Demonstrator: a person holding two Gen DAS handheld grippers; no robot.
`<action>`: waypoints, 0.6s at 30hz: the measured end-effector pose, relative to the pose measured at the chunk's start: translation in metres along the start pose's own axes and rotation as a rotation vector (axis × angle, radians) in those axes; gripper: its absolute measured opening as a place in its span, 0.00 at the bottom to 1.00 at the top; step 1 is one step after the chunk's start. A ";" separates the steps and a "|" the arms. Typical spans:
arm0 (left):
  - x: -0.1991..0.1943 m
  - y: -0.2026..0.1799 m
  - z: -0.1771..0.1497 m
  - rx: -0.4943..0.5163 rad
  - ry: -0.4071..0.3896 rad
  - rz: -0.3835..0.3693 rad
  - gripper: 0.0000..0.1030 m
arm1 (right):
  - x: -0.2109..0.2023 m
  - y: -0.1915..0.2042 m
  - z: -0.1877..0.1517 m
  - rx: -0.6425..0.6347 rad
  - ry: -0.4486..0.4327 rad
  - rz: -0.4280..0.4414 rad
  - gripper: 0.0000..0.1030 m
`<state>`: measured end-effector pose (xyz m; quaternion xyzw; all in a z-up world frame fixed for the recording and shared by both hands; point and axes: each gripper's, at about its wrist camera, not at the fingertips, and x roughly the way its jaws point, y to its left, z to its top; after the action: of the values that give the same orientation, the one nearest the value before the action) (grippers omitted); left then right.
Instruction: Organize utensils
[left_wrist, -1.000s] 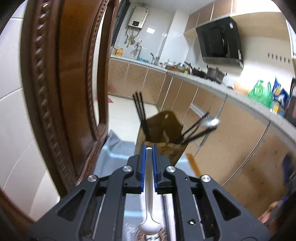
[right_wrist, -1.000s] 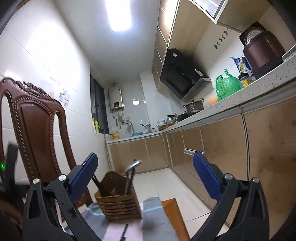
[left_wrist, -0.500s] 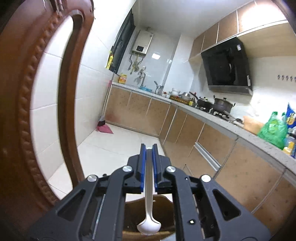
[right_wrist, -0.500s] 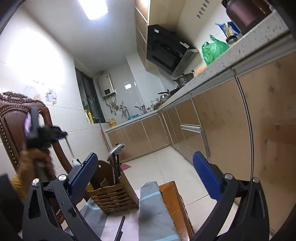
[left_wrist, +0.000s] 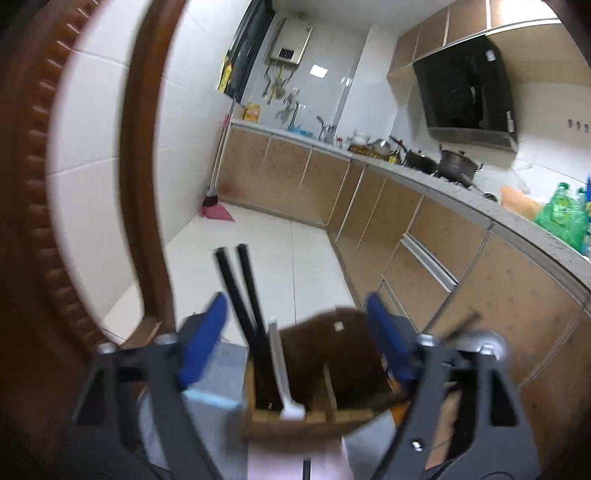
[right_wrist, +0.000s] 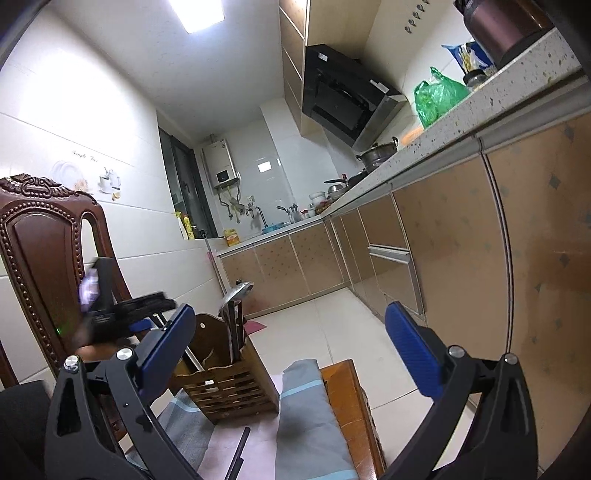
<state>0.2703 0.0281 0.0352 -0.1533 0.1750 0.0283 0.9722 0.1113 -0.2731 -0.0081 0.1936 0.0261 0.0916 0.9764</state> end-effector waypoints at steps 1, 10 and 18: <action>-0.014 0.000 -0.003 0.002 0.000 -0.011 0.84 | -0.001 0.000 0.001 0.001 0.001 0.001 0.97; -0.171 -0.009 -0.089 0.167 0.084 0.060 0.91 | -0.020 0.014 0.012 -0.081 0.113 -0.012 0.97; -0.204 -0.001 -0.141 0.160 0.223 0.061 0.91 | -0.038 0.055 -0.022 -0.260 0.458 0.012 0.97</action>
<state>0.0322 -0.0164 -0.0192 -0.0720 0.2884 0.0265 0.9544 0.0627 -0.2217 -0.0065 0.0410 0.2332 0.1413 0.9612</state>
